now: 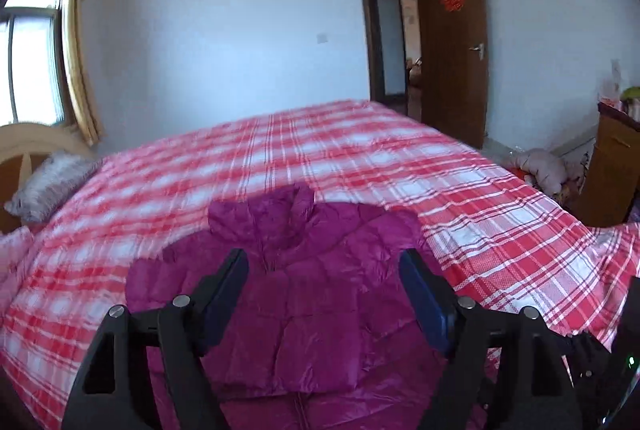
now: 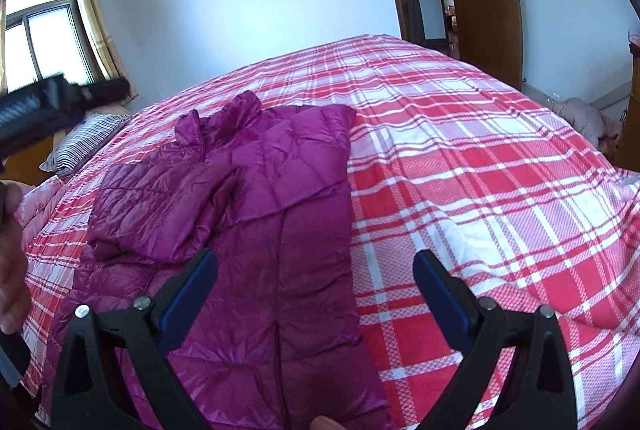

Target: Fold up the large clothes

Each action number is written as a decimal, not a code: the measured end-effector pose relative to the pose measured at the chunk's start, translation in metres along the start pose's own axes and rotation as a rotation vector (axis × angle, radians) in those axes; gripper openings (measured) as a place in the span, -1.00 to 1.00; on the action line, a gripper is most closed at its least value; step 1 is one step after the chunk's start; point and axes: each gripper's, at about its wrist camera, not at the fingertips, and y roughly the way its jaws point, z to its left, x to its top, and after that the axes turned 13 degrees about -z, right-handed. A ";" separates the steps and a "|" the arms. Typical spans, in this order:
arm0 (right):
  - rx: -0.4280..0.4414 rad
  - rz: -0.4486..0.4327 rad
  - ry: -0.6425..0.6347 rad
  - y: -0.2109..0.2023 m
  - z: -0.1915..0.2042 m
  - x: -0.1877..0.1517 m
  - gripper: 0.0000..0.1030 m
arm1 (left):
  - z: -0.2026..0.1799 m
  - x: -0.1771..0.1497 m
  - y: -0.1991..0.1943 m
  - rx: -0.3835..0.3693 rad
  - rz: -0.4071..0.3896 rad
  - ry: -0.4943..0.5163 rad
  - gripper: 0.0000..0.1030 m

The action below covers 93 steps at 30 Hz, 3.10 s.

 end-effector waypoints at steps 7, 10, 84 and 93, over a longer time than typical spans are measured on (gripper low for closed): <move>0.022 -0.025 -0.029 -0.008 0.013 0.019 0.93 | 0.085 -0.029 0.008 0.162 0.029 0.079 0.59; 0.063 -0.040 -0.064 -0.006 0.037 0.036 0.90 | 0.138 -0.049 0.030 0.274 0.117 0.045 0.59; 0.057 0.210 -0.357 0.152 0.152 -0.021 0.46 | 0.217 -0.166 0.142 0.440 0.393 -0.062 0.95; 0.089 0.170 -0.288 0.130 0.142 0.005 0.47 | 0.217 -0.121 0.099 0.366 0.301 -0.205 0.94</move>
